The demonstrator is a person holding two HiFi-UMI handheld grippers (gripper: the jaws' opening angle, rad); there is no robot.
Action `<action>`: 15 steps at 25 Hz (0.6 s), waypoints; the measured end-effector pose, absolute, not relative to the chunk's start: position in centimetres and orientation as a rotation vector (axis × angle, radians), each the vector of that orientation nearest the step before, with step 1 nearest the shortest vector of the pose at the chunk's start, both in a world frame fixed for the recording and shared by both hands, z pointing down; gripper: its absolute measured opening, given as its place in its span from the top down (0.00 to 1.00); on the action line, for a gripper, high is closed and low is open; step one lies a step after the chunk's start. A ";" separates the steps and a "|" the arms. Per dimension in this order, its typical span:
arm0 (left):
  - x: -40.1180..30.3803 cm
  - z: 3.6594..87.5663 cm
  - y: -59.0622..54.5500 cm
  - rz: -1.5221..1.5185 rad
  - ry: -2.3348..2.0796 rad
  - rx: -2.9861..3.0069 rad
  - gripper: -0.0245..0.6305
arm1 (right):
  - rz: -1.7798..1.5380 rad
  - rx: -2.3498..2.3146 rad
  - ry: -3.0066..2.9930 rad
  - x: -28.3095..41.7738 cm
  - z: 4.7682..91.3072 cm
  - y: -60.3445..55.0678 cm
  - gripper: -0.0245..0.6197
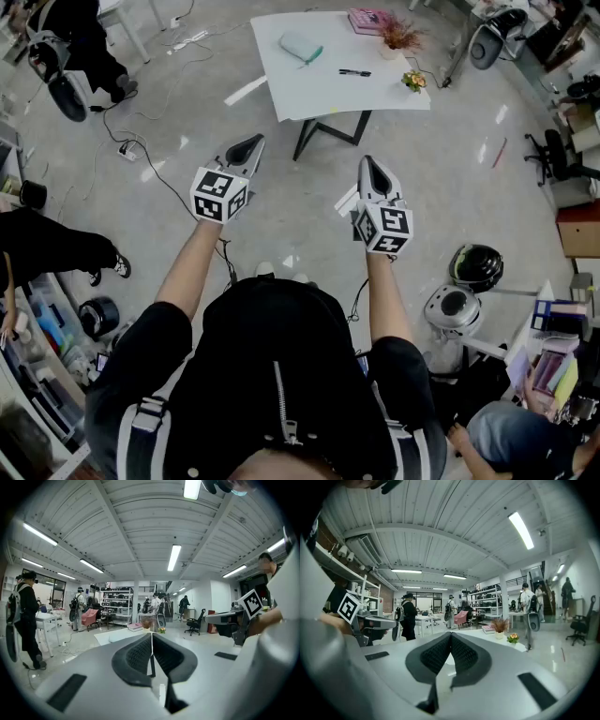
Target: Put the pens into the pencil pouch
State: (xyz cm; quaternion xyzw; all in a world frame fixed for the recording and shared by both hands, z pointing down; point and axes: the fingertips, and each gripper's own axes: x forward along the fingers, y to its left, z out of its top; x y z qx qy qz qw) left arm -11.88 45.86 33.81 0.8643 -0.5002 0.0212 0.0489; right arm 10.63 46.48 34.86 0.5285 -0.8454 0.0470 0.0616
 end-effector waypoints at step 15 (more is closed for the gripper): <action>-13.1 34.2 46.9 0.037 -1.502 2.669 0.63 | 0.112 1.608 -2.527 8.6 35.9 47.7 0.74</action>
